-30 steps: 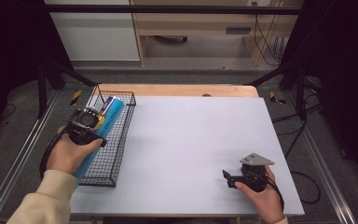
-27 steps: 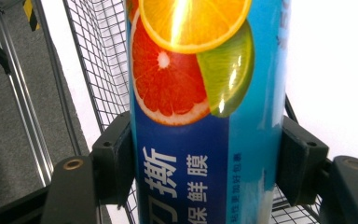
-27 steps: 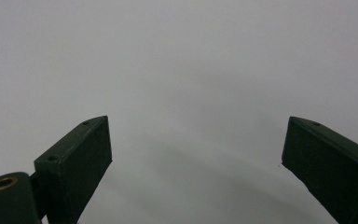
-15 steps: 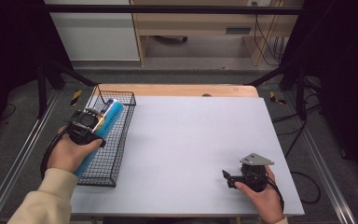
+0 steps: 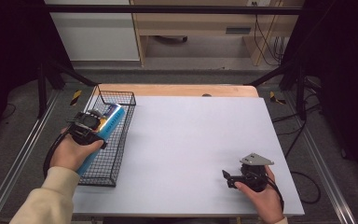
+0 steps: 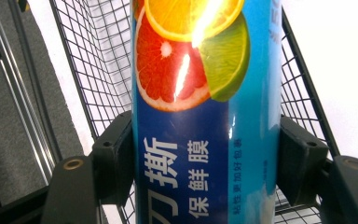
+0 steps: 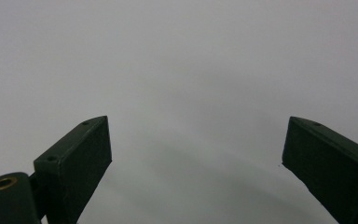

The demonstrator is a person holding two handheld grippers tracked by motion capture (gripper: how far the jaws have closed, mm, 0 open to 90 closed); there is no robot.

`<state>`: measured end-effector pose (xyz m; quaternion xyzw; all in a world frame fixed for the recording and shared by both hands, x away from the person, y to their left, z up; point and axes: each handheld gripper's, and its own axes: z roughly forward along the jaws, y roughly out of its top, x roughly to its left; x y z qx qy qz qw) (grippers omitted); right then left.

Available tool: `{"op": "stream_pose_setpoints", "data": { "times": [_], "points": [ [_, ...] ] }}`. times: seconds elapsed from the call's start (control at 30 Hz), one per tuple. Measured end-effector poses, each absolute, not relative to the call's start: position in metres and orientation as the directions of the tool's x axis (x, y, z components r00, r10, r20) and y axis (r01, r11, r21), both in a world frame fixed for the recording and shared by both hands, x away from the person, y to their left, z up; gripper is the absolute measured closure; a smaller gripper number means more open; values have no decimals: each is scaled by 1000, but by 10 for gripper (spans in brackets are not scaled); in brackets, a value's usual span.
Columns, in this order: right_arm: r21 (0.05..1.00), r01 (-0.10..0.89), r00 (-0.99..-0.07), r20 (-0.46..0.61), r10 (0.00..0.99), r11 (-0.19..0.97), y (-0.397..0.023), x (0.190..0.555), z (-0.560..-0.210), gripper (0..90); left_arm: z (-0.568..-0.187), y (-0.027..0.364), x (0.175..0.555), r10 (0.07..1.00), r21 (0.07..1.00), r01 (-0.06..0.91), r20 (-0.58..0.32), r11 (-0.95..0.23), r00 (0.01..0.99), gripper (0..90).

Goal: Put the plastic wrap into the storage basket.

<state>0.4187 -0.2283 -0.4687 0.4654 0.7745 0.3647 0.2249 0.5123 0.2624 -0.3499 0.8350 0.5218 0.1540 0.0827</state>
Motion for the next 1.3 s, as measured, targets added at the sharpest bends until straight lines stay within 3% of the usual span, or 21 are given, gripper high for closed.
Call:
{"op": "stream_pose_setpoints", "data": {
  "times": [1.3],
  "points": [
    [770, 560, -475, -6, 880, 307, -228, 419, -469, 85, -383, 255, 542, 885, 97, 893, 214, -441, 414, 319]
  ]
}}
